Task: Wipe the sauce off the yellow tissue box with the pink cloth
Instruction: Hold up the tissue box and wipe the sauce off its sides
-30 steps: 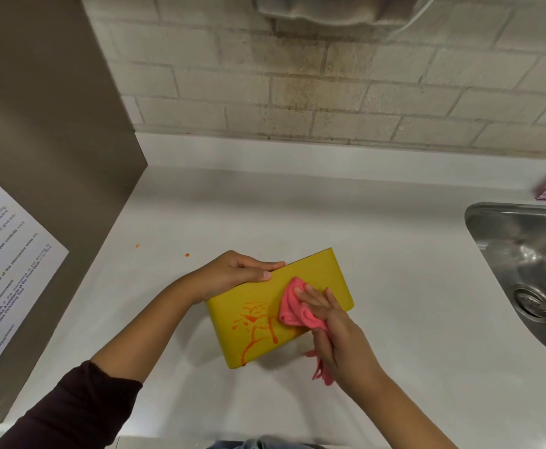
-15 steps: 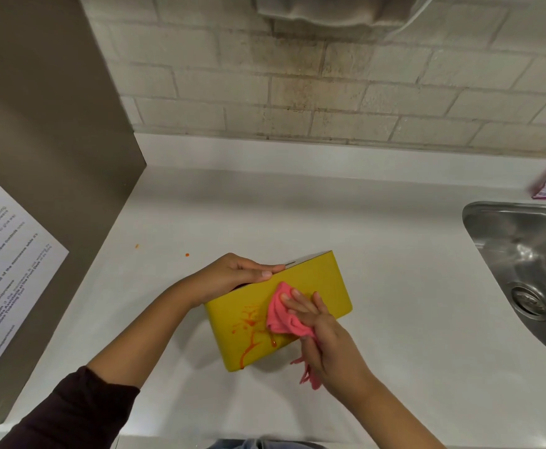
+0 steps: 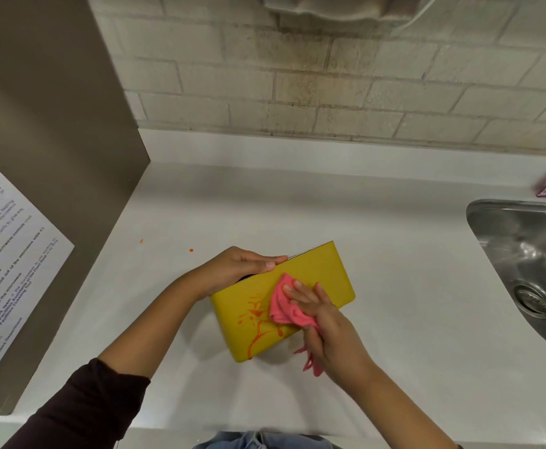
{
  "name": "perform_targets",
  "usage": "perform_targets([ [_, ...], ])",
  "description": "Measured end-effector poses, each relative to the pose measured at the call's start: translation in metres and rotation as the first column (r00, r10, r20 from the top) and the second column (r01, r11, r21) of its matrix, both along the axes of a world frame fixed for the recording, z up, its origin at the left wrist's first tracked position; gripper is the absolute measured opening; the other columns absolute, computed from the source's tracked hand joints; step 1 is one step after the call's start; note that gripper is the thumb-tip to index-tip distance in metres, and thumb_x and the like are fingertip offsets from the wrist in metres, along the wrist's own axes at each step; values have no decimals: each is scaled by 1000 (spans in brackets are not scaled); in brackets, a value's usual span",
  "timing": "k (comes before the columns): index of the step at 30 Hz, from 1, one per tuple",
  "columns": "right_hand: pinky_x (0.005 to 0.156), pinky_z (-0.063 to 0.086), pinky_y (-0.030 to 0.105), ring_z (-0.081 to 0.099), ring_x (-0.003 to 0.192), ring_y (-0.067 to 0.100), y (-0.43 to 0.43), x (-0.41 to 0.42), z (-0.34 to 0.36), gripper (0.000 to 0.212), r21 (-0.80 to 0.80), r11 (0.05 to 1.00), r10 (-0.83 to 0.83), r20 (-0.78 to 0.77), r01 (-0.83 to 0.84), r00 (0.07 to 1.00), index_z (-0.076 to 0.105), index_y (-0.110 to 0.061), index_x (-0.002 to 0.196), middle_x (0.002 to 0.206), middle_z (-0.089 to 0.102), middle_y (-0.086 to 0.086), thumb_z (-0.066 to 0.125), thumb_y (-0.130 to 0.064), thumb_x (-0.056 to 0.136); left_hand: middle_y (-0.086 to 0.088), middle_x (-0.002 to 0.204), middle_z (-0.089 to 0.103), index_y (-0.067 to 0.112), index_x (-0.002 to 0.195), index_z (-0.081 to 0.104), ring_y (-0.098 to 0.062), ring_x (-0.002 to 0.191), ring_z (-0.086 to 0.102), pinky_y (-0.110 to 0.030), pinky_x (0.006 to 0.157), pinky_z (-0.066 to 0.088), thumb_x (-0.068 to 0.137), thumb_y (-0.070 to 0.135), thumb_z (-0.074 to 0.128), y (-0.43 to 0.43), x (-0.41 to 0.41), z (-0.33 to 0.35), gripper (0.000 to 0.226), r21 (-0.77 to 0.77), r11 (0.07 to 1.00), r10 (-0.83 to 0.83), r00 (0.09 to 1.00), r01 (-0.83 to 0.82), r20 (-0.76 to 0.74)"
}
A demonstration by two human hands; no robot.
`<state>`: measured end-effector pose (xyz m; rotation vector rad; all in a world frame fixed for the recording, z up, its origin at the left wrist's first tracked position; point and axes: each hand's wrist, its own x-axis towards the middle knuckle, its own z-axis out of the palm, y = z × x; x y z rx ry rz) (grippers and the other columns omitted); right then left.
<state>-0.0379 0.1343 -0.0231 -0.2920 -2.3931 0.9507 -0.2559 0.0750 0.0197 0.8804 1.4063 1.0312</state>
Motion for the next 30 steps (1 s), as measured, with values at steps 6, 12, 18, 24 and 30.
perform_targets([
  [6,119,8,30,29,140,13,-16,-25,6,41,-99,987,-131,-49,126,990,44,-16,134,142,43,-2,38,-11,93,16,105,71,23,111,67,-7,97,68,-13,72,53,90,20,56,0,1,0,24,6,999,41,999,-41,22],
  [12,118,13,31,30,139,16,-25,-22,-1,29,62,996,62,6,-63,998,47,-11,126,139,47,5,39,-17,98,21,102,71,26,109,68,-1,103,64,-8,77,48,89,22,56,0,-2,-1,24,11,1000,24,999,-24,30],
  [18,118,13,32,33,139,11,-4,-9,3,43,-76,996,-46,-5,45,999,38,-19,137,143,45,1,40,-14,95,15,102,73,34,107,69,-9,97,68,-15,73,53,88,28,57,-1,-3,-1,23,6,1000,21,1000,-21,-9],
  [24,118,6,27,26,141,11,-31,-37,9,43,-127,989,-78,-17,75,997,42,-15,136,143,41,-2,36,-11,93,4,119,67,25,113,67,-7,107,64,-14,88,50,90,24,55,1,-3,-2,26,16,999,30,1000,-30,-8],
  [30,118,11,30,30,140,15,-17,-20,7,34,7,995,104,32,-104,994,43,-12,131,141,45,4,40,-17,98,12,117,67,26,108,68,-4,109,62,-13,89,48,90,21,55,1,-3,-3,23,25,1000,9,1000,-9,9],
])
